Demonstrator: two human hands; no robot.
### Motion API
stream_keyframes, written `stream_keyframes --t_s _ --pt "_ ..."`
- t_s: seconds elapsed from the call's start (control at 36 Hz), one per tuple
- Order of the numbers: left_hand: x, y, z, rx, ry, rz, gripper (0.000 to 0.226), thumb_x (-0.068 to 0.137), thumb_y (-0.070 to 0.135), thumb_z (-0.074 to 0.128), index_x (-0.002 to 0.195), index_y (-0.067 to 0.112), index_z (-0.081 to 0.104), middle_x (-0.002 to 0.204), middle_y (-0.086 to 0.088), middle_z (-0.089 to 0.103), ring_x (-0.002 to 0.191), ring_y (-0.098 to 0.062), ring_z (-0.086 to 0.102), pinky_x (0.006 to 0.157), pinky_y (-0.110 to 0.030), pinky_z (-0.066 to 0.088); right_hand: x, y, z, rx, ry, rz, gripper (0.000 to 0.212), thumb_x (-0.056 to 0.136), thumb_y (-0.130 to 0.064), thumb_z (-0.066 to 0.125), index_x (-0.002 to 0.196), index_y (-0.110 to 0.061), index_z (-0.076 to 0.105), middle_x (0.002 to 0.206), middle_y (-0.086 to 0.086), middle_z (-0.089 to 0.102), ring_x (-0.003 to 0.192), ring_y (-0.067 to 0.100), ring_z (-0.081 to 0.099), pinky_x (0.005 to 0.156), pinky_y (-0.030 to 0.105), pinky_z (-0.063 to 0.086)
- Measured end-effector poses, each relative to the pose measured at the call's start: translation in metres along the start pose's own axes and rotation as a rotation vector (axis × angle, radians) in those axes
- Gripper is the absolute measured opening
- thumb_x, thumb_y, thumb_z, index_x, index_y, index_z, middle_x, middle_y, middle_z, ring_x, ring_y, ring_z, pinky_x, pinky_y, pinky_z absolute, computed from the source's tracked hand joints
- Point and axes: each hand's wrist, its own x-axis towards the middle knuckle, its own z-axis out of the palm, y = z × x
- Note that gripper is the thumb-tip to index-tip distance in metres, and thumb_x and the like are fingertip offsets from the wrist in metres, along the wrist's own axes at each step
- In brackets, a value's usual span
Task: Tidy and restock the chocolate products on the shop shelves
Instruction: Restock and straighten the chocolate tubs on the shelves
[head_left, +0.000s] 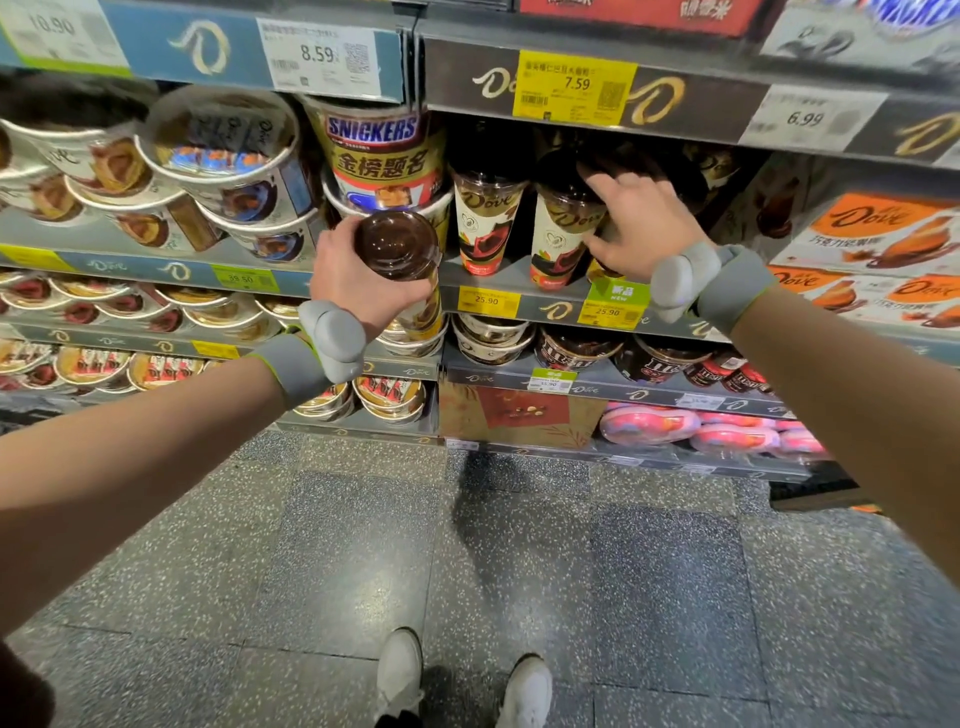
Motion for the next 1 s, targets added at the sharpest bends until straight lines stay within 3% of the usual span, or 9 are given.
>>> stream_keyframes --t_s 0.17,0.36,0.58,0.67,1.0 --pt "-0.005 0.005 0.006 0.015 0.001 0.003 0.088 0.044 0.054 0.072 0.124 0.021 0.054 0.121 -0.003 0.055 0.109 -0.017 0.052 0.089 -0.023 0.040 -0.009 0.012 -0.006 -0.003 0.038 0.029 0.066 0.084 -0.026 0.063 0.141 -0.008 0.034 0.119 0.024 0.053 0.112 0.042 0.049 0.097 0.047 0.035" --pt "-0.006 0.002 0.010 0.022 0.016 0.001 0.089 0.044 0.054 0.074 0.125 0.023 0.054 0.119 -0.003 0.056 0.106 -0.018 0.055 0.095 -0.034 0.047 -0.009 0.033 -0.002 -0.007 -0.011 0.260 0.046 0.090 -0.034 0.060 0.114 0.003 0.048 0.111 0.027 0.057 0.107 0.043 0.053 0.094 0.049 0.037" --pt "-0.011 -0.001 0.019 0.016 0.012 -0.016 0.093 0.039 0.059 0.072 0.124 0.023 0.055 0.116 0.001 0.059 0.104 -0.015 0.058 0.092 -0.035 0.051 -0.009 0.042 0.002 0.232 0.034 0.369 0.050 0.093 -0.038 0.056 0.122 0.002 0.049 0.118 0.026 0.057 0.112 0.044 0.052 0.096 0.050 0.041" --pt "-0.012 0.002 0.022 0.015 0.006 -0.017 0.091 0.043 0.053 0.076 0.126 0.022 0.053 0.120 -0.002 0.056 0.107 -0.015 0.055 0.093 -0.028 0.046 -0.008 0.045 -0.001 0.349 0.053 0.350 0.051 0.091 -0.034 0.060 0.131 -0.006 0.045 0.120 0.024 0.058 0.111 0.041 0.054 0.091 0.044 0.045" --pt "-0.010 0.015 0.026 0.007 0.014 -0.016 0.092 0.039 0.057 0.076 0.122 0.025 0.055 0.117 0.001 0.058 0.104 -0.016 0.059 0.092 -0.037 0.052 -0.015 0.061 -0.006 0.387 -0.048 0.317 0.044 0.086 -0.026 0.068 0.119 -0.002 0.051 0.117 0.020 0.061 0.108 0.038 0.057 0.089 0.043 0.048"
